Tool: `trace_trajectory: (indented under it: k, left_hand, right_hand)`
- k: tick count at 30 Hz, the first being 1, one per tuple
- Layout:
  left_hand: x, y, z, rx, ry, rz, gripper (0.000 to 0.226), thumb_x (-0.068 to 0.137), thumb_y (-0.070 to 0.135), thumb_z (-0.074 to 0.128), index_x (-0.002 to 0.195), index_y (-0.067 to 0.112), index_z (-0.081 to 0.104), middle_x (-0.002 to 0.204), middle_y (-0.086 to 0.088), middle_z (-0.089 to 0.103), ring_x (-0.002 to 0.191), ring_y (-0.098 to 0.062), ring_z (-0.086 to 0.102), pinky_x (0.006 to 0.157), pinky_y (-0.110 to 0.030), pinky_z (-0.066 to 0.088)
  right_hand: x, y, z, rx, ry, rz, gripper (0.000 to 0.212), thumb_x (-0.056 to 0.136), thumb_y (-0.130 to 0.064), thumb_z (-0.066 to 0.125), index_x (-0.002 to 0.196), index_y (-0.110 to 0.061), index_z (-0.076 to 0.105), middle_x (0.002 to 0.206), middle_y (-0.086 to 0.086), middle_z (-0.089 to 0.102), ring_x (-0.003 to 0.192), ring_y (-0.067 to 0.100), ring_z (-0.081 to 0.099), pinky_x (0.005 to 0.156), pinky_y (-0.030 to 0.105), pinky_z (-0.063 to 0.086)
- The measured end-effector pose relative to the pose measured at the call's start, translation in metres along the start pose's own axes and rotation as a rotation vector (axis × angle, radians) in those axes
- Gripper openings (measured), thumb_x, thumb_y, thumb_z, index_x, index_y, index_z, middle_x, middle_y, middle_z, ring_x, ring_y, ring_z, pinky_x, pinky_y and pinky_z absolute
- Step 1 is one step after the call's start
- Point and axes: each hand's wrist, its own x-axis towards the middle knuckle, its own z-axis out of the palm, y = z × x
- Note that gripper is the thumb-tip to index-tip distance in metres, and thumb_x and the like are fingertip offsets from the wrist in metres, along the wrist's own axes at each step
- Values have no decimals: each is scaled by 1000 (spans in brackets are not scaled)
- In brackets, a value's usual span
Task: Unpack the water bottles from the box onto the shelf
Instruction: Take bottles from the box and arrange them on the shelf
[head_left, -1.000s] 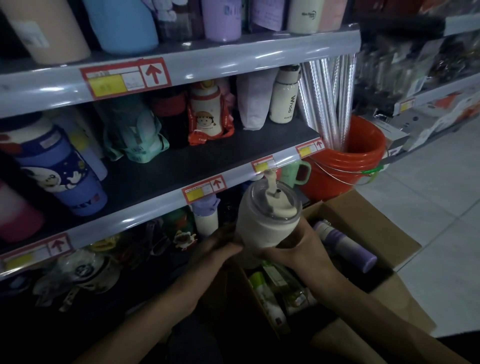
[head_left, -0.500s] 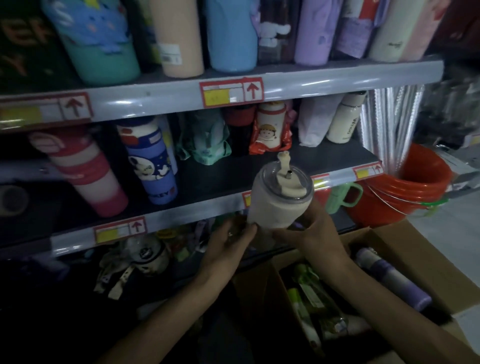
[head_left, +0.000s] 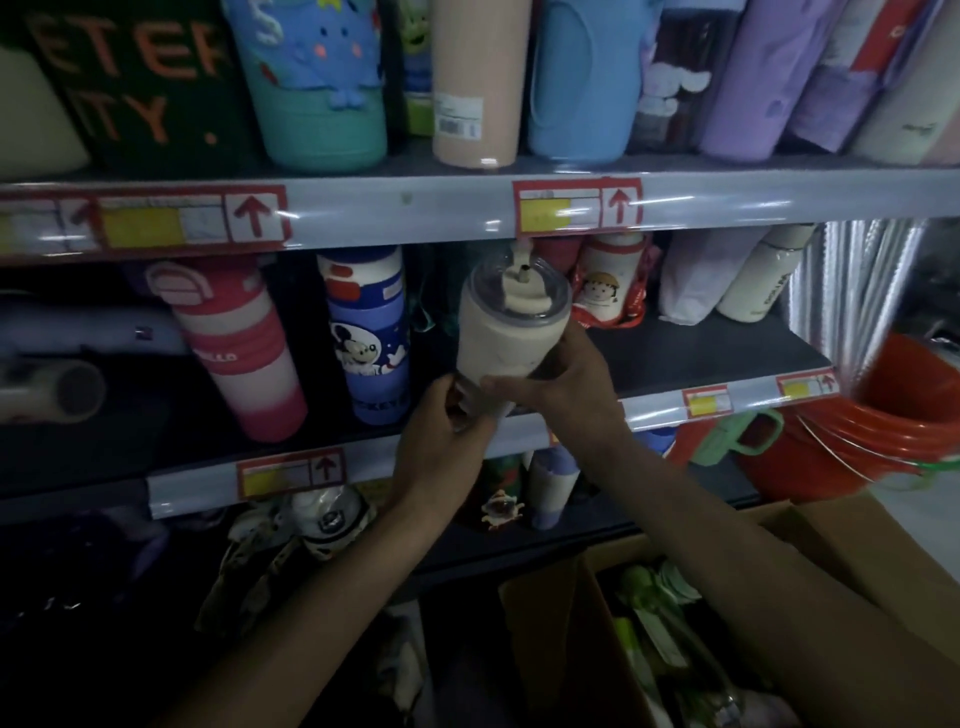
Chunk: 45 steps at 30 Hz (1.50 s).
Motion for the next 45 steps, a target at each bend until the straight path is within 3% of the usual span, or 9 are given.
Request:
trace_trajectory:
  k: [3,8,14,19,28,34,37,39,45]
  left_hand:
    - [16,3,-3,5,0,3,21,92,32,65,112,28,61,102,11,69,93,-5,64,81,-37,53]
    - [38,1,-1,-5,3,-40,29,94,22,63,122,26,60,107,10,69,95,-3,63,77,-28,50]
    - [54,-4,1,13,1,-103,49,93,13,62,141,21,53,128,1,66,116,-19,62,100,-39,52]
    - [56,-9,0,15,-14,-96,47,92,7,60,136,23,55,117,6,66,92,-7,60,74,-25,47]
    - [54,-10,0,-2,-18,-94,50,87,0,63,125,31,54,99,17,63,87,4,58,70,-21,48]
    - [51,-5,-3,4,-51,-111,53,80,3,75,126,24,60,110,9,71,105,-18,67,90,-43,57]
    - [47,-1,-8,-10,-60,-132,55,82,-1,74,131,20,60,111,4,71,103,-21,67,81,-38,54]
    - [42,3,-11,-5,-69,-150,54,82,-2,72,131,17,59,111,4,70,103,-19,65,86,-40,55]
    - [25,11,-6,62,-70,-91,56,86,7,75,133,28,52,101,23,54,100,-7,56,91,-29,44]
  right_hand:
    - [18,3,8,-7,3,6,73,66,-7,94,131,-12,59,120,0,73,112,15,69,91,38,59]
    - [43,8,17,-55,-8,16,76,64,-12,96,131,-12,59,121,0,72,112,16,68,93,40,59]
    - [53,17,29,-89,11,46,83,54,-36,96,127,-15,60,117,-2,73,109,16,69,92,46,60]
    - [52,22,36,-100,41,59,81,56,-47,93,127,-24,61,118,-9,73,111,11,68,93,44,59]
    - [46,19,31,-101,19,109,82,64,-35,94,135,-17,58,121,-2,71,112,15,67,94,43,59]
    - [32,12,9,-253,-25,136,85,69,-28,93,142,-15,51,115,-8,62,112,14,61,97,38,55]
    - [24,10,-5,-336,-55,132,83,73,-23,91,143,-15,49,118,-7,54,119,14,54,99,34,51]
    - [19,8,-14,-387,-67,126,82,73,-20,90,144,-13,49,124,-1,57,123,17,54,99,33,50]
    - [-2,4,-40,-646,-119,30,82,72,-31,90,144,-17,52,137,4,59,127,20,55,93,20,40]
